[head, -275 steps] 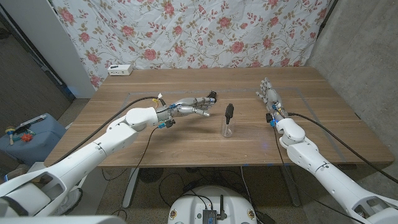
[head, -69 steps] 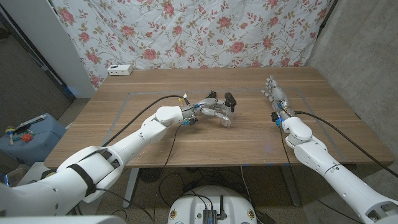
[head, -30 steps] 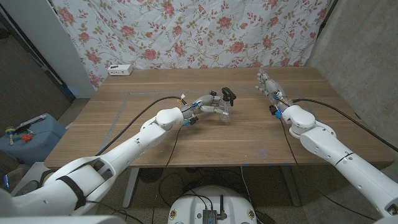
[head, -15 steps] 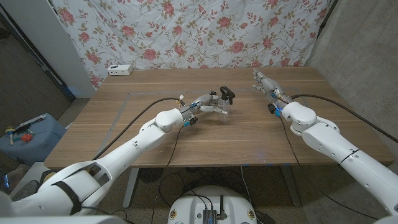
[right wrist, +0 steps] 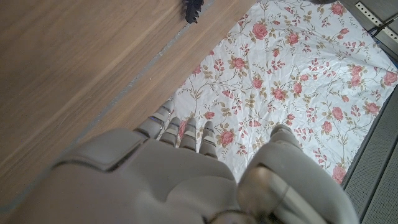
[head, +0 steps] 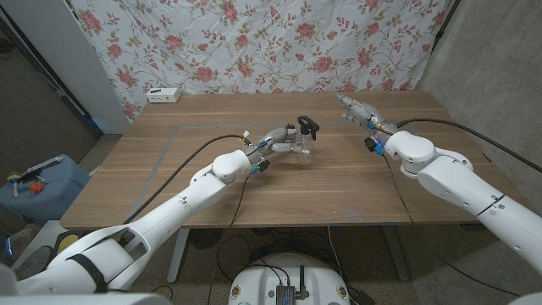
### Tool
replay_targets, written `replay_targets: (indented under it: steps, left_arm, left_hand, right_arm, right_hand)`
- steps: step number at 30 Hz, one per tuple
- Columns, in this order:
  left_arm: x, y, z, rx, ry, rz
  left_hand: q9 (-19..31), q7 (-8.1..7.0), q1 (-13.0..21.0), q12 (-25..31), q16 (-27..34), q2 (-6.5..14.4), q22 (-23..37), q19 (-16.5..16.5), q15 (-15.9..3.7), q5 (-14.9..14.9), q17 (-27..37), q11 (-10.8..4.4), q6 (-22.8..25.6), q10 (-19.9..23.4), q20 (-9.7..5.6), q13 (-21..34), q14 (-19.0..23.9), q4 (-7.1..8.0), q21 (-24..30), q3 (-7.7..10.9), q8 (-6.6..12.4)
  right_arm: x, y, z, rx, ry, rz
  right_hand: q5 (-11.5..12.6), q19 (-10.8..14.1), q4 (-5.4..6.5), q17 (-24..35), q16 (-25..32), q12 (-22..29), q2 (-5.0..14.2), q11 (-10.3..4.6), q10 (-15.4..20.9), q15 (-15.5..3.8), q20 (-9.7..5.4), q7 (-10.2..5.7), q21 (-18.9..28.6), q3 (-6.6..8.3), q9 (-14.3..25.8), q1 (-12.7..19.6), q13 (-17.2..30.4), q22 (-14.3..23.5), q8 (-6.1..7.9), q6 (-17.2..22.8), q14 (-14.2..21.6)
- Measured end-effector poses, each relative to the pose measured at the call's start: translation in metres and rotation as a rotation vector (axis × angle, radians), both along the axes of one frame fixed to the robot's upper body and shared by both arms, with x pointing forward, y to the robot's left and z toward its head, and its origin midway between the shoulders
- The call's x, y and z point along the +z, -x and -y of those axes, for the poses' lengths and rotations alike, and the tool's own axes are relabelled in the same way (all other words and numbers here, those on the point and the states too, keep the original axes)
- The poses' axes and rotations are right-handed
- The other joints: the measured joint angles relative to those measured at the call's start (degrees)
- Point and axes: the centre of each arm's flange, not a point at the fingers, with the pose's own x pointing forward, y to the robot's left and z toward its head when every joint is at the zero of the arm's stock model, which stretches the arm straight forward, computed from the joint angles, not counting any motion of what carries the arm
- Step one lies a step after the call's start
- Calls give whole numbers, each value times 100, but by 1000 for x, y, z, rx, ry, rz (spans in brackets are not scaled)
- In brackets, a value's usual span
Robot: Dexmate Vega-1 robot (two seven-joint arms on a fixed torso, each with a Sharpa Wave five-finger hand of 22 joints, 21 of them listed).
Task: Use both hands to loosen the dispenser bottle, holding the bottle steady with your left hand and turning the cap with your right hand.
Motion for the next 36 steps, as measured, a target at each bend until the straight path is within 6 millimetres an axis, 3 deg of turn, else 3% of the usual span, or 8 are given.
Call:
replay_targets:
  steps: [4,8,14,26,31,36]
  left_arm:
    - [0,-2,-2,18,3,0]
    - [-1,4,-2,23,4,9]
    - [-1,4,-5,42,0,11]
    - [2,3,-10,64,-13,26]
    - [6,3,-10,68,-17,34]
    - [8,2,-11,72,-20,38]
  left_hand:
    - [0,0,0,-2,0,0,0,0,0,-39,0,0,0,0,0,0,0,0,0,0,0]
    - [0,0,0,-3,-3,0,0,0,0,-39,-1,0,1,0,0,2,-1,0,0,0,0]
    - [0,0,0,-20,-48,0,0,0,30,-39,-2,0,1,0,0,20,29,-23,0,23,-2]
    - [1,-9,0,-42,-52,0,0,-1,-1,-51,3,9,30,54,0,44,62,-23,0,23,20]
    - [1,-9,0,-43,-54,0,0,-1,-1,-51,3,9,30,54,0,56,61,-41,0,41,22]
    - [1,-9,0,-65,-87,0,0,-1,0,-51,3,38,30,83,0,83,61,-41,0,41,22]
  right_arm:
    - [8,11,-7,19,21,24]
    - [7,14,-7,-46,72,11]
    - [9,25,-15,-57,107,32]
    - [13,43,-24,-117,199,68]
    - [13,49,-28,-138,240,71]
    - [15,54,-33,-150,285,64]
  right_hand:
    - [-42,-18,-145,0,22,0,8,27,75,65,43,-90,25,34,30,176,0,15,22,173,67]
    - [-106,90,-278,1,85,67,-15,56,309,65,121,-49,69,76,30,289,0,31,63,381,283]
    - [-159,159,-354,1,89,110,-8,69,401,104,171,-39,69,106,30,416,0,30,85,531,354]
    - [-257,162,-562,1,89,84,17,92,420,195,229,43,69,232,30,706,27,30,85,654,399]
    - [-257,137,-746,2,59,37,-22,174,331,267,315,62,69,323,56,930,26,30,109,756,326]
    - [-257,95,-880,2,20,-5,-55,141,201,327,357,45,69,409,56,1132,26,29,110,884,265]
